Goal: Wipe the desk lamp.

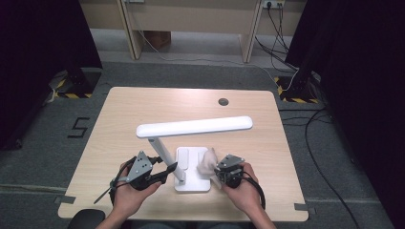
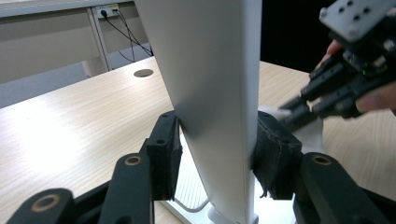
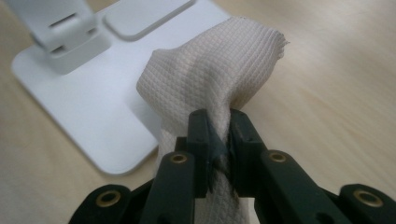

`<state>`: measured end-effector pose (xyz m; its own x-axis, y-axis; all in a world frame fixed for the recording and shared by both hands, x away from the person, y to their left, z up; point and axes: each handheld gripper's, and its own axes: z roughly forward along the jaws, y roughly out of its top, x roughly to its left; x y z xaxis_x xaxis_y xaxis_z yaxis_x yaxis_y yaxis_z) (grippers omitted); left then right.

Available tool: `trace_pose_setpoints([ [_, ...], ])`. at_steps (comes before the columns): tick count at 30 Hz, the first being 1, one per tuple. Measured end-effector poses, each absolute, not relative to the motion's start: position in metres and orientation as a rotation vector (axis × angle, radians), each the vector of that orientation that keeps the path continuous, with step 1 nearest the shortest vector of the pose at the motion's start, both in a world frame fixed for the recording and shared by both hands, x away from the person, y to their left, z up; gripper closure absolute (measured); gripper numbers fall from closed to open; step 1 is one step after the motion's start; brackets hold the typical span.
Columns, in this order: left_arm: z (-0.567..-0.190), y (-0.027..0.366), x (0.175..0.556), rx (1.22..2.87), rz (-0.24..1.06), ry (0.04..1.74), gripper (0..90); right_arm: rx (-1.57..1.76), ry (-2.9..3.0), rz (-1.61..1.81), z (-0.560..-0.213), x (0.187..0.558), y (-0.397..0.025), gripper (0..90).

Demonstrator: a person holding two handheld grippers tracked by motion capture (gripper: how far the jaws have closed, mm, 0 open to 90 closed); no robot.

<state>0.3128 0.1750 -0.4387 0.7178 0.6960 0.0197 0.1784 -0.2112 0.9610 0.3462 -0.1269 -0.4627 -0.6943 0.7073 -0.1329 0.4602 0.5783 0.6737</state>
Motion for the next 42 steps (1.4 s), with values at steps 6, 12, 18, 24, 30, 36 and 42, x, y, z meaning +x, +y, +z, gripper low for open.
trace_pose_setpoints([
  [6,-0.439,0.175,0.313,1.753,0.55,0.696,54.7,1.049,2.263,0.916,-0.454,0.361,-0.152,81.1],
  [12,-0.439,0.175,0.313,1.754,0.549,0.695,54.7,1.168,2.147,0.884,-0.458,0.389,-0.178,80.4],
  [18,-0.439,0.175,0.313,1.753,0.545,0.697,54.7,1.248,2.118,0.818,-0.476,0.413,-0.194,80.4],
  [24,-0.439,0.175,0.313,1.752,0.547,0.698,54.8,1.269,2.124,0.77,-0.49,0.423,-0.196,77.8],
  [30,-0.439,0.175,0.313,1.753,0.547,0.699,54.9,1.284,2.118,0.748,-0.494,0.423,-0.198,67.4],
  [36,-0.439,0.175,0.314,1.751,0.546,0.703,55.1,1.259,2.063,0.783,-0.484,0.417,-0.198,55.1],
  [42,-0.439,0.177,0.314,1.745,0.547,0.707,55.5,1.227,2.034,0.813,-0.474,0.407,-0.199,54.5],
])
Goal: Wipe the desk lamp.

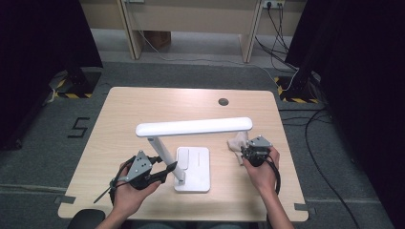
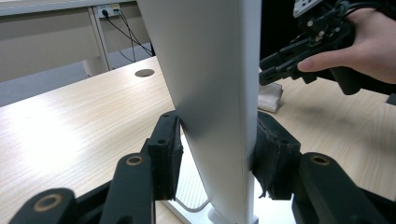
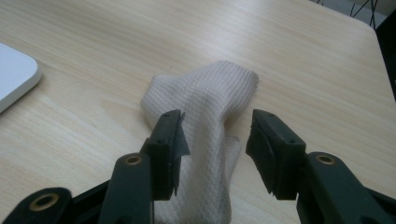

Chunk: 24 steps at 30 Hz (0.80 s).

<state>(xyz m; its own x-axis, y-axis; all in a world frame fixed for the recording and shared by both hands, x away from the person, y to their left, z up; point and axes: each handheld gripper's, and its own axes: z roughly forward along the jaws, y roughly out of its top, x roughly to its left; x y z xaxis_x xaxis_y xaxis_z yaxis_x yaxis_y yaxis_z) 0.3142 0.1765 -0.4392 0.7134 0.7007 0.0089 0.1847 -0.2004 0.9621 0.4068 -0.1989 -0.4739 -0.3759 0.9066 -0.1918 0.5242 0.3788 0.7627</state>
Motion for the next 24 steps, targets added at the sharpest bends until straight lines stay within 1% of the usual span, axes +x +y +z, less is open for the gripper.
trace_pose_setpoints([
  [6,-0.44,0.179,0.315,1.743,0.538,0.7,55.5,1.199,2.02,0.848,-0.469,0.394,-0.198,53.1],
  [15,-0.445,0.188,0.312,1.769,0.541,0.668,44.4,1.142,2.004,0.888,-0.465,0.382,-0.202,50.9],
  [21,-0.449,0.201,0.308,1.777,0.533,0.681,40.2,1.155,2.0,0.918,-0.464,0.375,-0.206,50.2],
  [24,-0.45,0.206,0.304,1.774,0.538,0.673,40.0,1.156,2.003,0.923,-0.465,0.372,-0.208,50.0],
])
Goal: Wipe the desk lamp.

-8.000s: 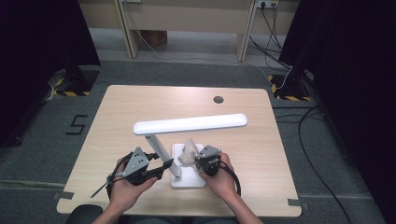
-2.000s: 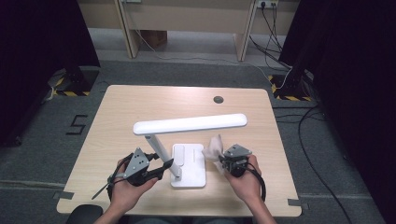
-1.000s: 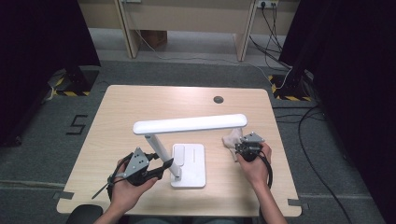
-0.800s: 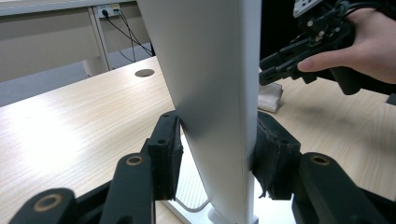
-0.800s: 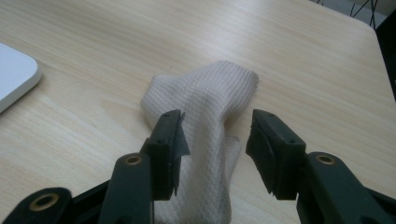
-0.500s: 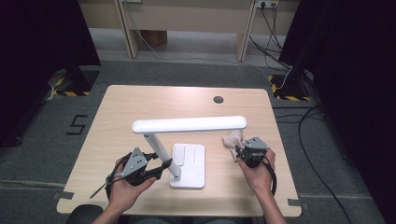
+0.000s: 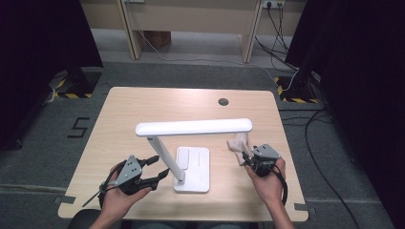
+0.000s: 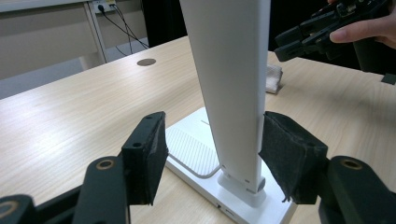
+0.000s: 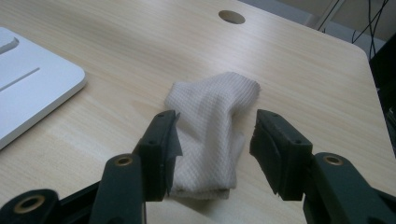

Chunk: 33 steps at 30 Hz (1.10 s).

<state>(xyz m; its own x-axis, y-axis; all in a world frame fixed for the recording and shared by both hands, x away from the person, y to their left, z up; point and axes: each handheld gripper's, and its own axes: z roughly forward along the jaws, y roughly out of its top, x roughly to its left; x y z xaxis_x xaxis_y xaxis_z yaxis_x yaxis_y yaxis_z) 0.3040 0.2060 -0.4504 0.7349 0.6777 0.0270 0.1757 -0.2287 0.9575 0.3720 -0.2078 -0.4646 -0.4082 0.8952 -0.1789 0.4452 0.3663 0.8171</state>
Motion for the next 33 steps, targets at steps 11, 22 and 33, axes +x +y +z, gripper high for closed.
trace_pose_setpoints([
  [11,-0.448,0.223,0.294,1.761,0.551,0.683,38.7,1.168,2.0,0.92,-0.465,0.364,-0.215,49.8],
  [22,-0.45,0.241,0.293,1.758,0.587,0.732,38.4,1.191,1.991,0.913,-0.465,0.361,-0.223,49.9],
  [33,-0.452,0.256,0.296,1.749,0.627,0.777,38.6,1.199,1.979,0.917,-0.462,0.357,-0.229,49.9],
])
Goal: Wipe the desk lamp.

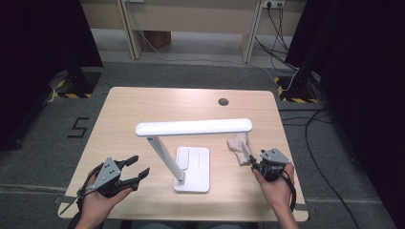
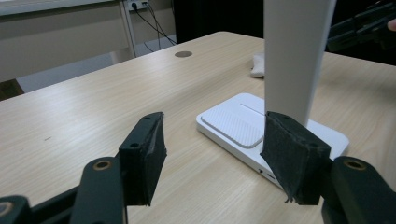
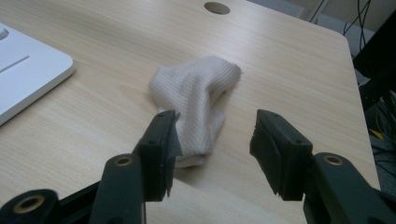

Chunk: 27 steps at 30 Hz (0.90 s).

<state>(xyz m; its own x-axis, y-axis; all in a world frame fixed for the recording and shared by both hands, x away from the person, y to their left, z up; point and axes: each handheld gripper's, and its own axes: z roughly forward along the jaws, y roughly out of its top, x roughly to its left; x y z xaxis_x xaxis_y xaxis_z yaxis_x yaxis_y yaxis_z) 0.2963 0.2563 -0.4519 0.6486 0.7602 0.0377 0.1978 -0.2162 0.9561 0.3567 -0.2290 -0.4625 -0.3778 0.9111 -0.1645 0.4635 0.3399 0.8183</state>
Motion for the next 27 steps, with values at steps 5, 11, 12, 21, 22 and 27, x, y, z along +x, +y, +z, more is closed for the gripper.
trace_pose_setpoints([
  [5,-0.458,0.265,0.301,1.748,0.646,0.817,38.7,1.205,1.975,0.918,-0.463,0.352,-0.233,49.9],
  [11,-0.466,0.273,0.305,1.747,0.664,0.865,38.7,1.233,1.962,0.915,-0.468,0.343,-0.242,49.9],
  [12,-0.467,0.275,0.306,1.747,0.67,0.871,38.7,1.235,1.962,0.914,-0.469,0.342,-0.244,49.9],
  [21,-0.474,0.29,0.311,1.727,0.714,0.941,39.0,1.267,1.939,0.924,-0.473,0.331,-0.258,49.9],
  [22,-0.475,0.292,0.311,1.724,0.718,0.948,39.0,1.276,1.933,0.925,-0.473,0.33,-0.259,49.8],
  [27,-0.481,0.297,0.313,1.711,0.725,0.984,39.1,1.284,1.927,0.946,-0.478,0.325,-0.262,49.8],
])
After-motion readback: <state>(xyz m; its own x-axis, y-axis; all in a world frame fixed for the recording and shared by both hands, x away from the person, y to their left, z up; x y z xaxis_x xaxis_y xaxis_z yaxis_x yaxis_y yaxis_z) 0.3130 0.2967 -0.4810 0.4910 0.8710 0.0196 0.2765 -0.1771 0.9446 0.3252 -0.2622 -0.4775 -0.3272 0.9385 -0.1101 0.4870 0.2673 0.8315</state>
